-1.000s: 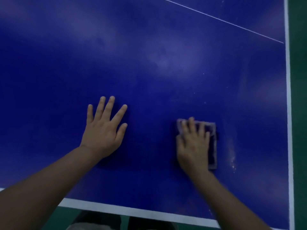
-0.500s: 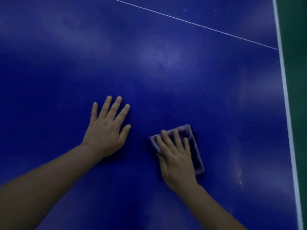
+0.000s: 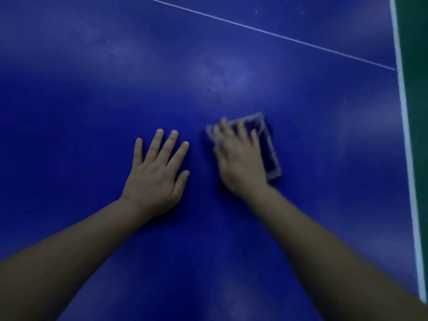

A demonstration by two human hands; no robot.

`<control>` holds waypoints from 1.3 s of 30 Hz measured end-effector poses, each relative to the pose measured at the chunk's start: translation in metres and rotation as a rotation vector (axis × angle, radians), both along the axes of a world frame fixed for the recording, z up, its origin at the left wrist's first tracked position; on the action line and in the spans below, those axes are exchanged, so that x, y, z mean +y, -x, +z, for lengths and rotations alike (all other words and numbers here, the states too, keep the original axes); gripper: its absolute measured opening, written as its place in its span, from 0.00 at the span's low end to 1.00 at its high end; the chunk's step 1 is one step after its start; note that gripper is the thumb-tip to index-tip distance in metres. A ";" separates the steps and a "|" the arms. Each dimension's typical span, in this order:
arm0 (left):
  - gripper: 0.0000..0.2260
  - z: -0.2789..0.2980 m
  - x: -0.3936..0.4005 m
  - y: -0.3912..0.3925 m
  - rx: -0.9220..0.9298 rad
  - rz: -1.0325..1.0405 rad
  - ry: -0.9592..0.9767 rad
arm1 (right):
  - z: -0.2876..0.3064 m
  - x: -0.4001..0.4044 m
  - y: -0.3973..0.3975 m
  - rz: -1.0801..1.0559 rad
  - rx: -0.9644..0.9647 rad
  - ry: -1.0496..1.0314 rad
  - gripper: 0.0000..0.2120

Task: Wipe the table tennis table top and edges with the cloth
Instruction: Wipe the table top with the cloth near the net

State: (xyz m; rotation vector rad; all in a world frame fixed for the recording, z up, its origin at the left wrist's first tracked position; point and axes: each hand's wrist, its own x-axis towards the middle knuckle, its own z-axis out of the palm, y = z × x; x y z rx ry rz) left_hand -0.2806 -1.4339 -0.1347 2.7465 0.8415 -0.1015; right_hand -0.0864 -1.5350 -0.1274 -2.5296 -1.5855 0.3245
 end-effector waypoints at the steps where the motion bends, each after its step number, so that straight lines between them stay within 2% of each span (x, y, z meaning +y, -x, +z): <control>1: 0.29 0.001 0.002 -0.005 -0.006 0.009 0.004 | 0.004 -0.024 0.011 0.080 0.058 0.033 0.25; 3: 0.29 0.002 0.007 -0.014 -0.013 0.032 0.011 | 0.008 -0.068 0.009 0.164 0.110 0.058 0.24; 5: 0.29 0.003 0.011 -0.024 -0.013 0.045 0.015 | 0.006 -0.081 -0.017 0.135 0.103 0.053 0.23; 10: 0.28 0.003 0.028 -0.045 -0.005 0.050 0.017 | 0.005 0.013 -0.093 -0.418 0.094 0.008 0.23; 12: 0.28 0.002 0.035 -0.052 -0.009 0.051 0.004 | 0.003 0.069 -0.113 -0.542 0.107 -0.020 0.23; 14: 0.28 0.001 0.041 -0.059 -0.007 0.054 -0.004 | -0.001 0.105 -0.102 -0.419 0.017 -0.022 0.23; 16: 0.28 0.001 0.048 -0.066 -0.016 0.069 -0.015 | -0.002 0.104 -0.064 -0.098 -0.065 -0.040 0.24; 18: 0.28 0.001 0.054 -0.074 -0.036 0.075 -0.017 | 0.000 0.064 -0.036 0.148 -0.050 -0.030 0.24; 20: 0.28 0.001 0.058 -0.079 -0.040 0.081 -0.020 | 0.002 0.016 -0.040 0.206 0.027 -0.004 0.23; 22: 0.29 0.001 0.063 -0.086 -0.034 0.091 -0.017 | 0.000 -0.009 -0.074 0.100 0.056 -0.034 0.23; 24: 0.29 0.001 0.069 -0.096 -0.032 0.091 -0.015 | -0.005 -0.001 -0.118 -0.177 0.078 -0.071 0.23; 26: 0.29 0.002 0.075 -0.107 -0.024 0.089 -0.015 | -0.007 0.033 -0.159 -0.450 0.070 -0.107 0.26; 29: 0.30 0.002 0.081 -0.121 -0.031 0.105 -0.013 | -0.005 0.111 -0.209 -0.663 0.093 -0.161 0.23; 31: 0.30 0.001 0.082 -0.130 -0.035 0.113 -0.006 | -0.003 0.155 -0.219 -0.609 0.046 -0.127 0.23; 33: 0.30 0.000 0.085 -0.138 -0.040 0.117 -0.012 | -0.002 0.174 -0.205 -0.370 -0.003 -0.084 0.24; 36: 0.30 0.000 0.091 -0.153 -0.060 0.108 -0.028 | -0.001 0.128 -0.167 0.068 0.001 -0.062 0.23; 38: 0.30 0.000 0.093 -0.162 -0.064 0.095 -0.028 | 0.000 0.077 -0.161 0.191 0.057 -0.043 0.24; 39: 0.30 0.000 0.094 -0.166 -0.062 0.084 -0.020 | -0.002 0.059 -0.168 0.169 0.066 -0.043 0.25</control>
